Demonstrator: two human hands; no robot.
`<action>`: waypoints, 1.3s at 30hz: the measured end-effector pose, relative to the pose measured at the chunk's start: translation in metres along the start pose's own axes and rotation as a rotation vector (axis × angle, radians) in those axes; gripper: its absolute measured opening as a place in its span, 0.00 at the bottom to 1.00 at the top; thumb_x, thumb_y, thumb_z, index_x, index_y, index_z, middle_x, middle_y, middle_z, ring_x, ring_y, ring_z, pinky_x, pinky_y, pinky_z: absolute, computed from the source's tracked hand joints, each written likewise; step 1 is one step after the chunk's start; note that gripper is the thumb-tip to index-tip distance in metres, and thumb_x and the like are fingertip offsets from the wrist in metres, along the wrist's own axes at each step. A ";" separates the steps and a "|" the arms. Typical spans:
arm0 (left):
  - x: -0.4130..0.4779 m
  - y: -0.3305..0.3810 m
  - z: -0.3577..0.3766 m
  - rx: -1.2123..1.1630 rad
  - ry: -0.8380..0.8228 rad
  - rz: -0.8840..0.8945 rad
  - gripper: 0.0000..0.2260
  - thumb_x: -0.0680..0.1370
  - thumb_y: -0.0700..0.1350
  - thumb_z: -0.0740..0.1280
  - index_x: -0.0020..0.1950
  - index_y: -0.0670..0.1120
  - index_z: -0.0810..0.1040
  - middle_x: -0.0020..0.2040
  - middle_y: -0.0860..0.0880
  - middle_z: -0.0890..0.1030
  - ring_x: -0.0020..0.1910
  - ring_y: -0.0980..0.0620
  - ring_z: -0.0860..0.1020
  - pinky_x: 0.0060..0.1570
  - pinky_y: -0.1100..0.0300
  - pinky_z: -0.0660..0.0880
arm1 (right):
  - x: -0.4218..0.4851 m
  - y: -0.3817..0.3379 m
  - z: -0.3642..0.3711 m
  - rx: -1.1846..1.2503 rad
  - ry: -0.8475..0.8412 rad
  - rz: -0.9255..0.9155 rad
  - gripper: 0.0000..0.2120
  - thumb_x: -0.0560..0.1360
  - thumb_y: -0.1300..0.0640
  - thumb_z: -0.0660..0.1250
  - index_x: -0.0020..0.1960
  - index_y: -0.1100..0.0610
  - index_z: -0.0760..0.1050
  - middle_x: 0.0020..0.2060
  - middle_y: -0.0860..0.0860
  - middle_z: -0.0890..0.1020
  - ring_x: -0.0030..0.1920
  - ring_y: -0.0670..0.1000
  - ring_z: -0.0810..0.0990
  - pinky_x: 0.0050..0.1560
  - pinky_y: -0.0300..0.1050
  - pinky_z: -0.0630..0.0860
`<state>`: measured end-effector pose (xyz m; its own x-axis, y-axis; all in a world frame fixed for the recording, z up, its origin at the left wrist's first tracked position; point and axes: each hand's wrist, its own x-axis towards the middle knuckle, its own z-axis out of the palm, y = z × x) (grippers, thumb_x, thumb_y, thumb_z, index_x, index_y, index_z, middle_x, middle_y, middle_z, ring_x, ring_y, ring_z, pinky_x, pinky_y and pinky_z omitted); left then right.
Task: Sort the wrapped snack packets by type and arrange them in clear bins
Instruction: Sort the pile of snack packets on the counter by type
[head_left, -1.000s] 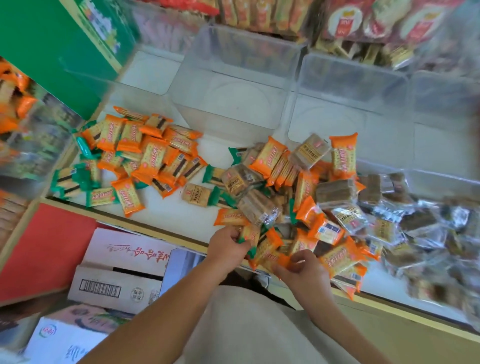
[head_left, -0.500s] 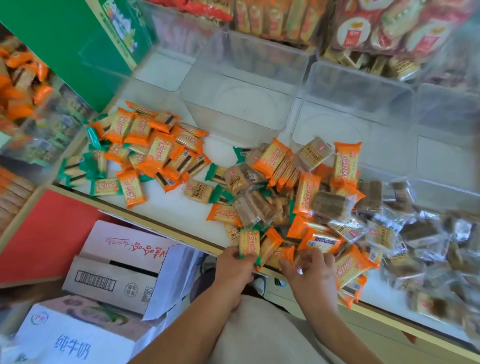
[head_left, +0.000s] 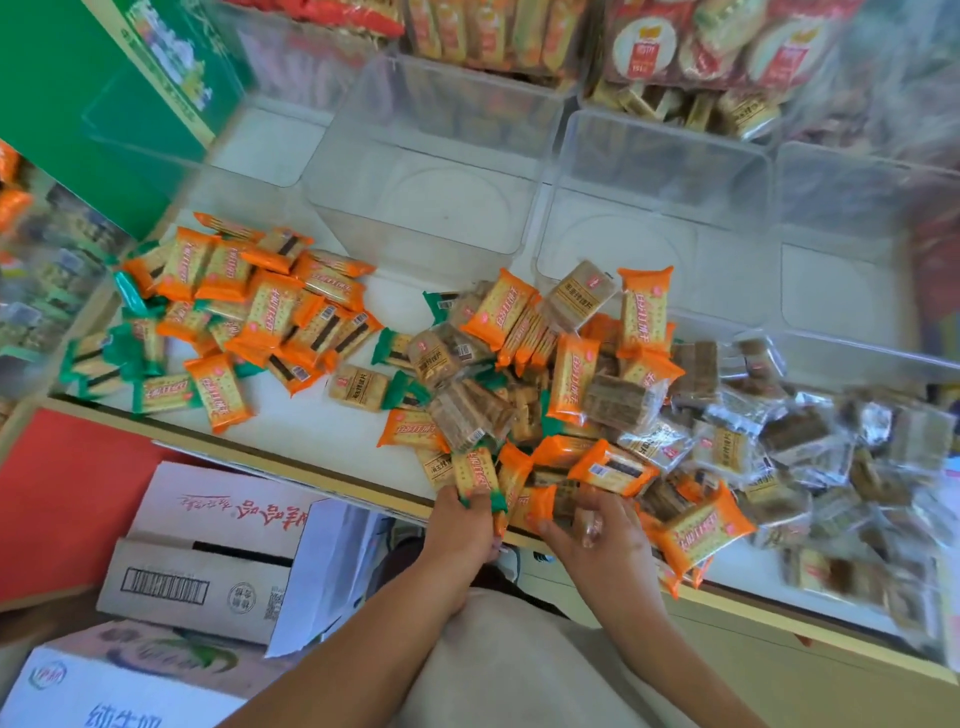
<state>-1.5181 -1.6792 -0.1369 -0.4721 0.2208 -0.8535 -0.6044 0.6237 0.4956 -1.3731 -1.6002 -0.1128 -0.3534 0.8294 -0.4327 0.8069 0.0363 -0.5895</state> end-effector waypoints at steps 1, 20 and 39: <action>0.001 0.001 0.002 -0.043 -0.005 -0.021 0.13 0.85 0.49 0.61 0.70 0.51 0.69 0.56 0.44 0.81 0.49 0.42 0.85 0.45 0.49 0.85 | -0.004 0.002 -0.001 0.018 0.018 -0.009 0.21 0.71 0.45 0.78 0.60 0.51 0.77 0.57 0.44 0.76 0.56 0.45 0.74 0.51 0.39 0.69; -0.016 -0.005 0.032 -0.569 -0.232 -0.249 0.16 0.83 0.49 0.67 0.70 0.53 0.72 0.60 0.38 0.82 0.54 0.37 0.84 0.50 0.43 0.83 | 0.027 0.034 -0.048 0.546 0.249 0.539 0.52 0.67 0.34 0.76 0.80 0.37 0.47 0.68 0.53 0.67 0.66 0.59 0.73 0.64 0.59 0.73; -0.035 -0.016 0.047 -0.353 -0.309 0.002 0.17 0.78 0.41 0.74 0.66 0.51 0.76 0.57 0.46 0.86 0.55 0.44 0.85 0.57 0.41 0.80 | -0.005 0.049 -0.029 0.470 0.150 0.410 0.52 0.69 0.49 0.80 0.77 0.30 0.46 0.63 0.49 0.61 0.60 0.57 0.74 0.57 0.63 0.80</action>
<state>-1.4614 -1.6619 -0.1225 -0.2926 0.4684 -0.8337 -0.8103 0.3414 0.4762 -1.3181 -1.5865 -0.1190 0.0370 0.7943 -0.6064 0.5566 -0.5204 -0.6476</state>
